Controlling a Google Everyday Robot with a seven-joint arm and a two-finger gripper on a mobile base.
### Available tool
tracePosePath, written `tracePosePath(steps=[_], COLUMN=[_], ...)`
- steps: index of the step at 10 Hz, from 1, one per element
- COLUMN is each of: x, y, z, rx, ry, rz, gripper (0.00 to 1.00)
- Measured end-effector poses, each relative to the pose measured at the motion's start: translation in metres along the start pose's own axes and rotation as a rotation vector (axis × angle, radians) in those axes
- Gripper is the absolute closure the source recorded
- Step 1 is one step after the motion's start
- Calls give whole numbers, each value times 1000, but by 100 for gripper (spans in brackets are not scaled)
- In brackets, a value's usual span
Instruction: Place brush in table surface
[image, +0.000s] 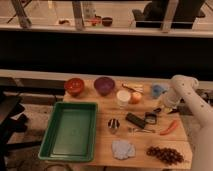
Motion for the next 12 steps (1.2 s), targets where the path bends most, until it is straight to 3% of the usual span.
tracePosePath(steps=[3,6,8,12], x=[2,4,4,5], y=[1,2,3,2], z=[3,1,-1,-7], rx=[-1,2,16,99], ry=[1,5,10,19], rz=[5,6,6,4], gripper=[73,98,99,99])
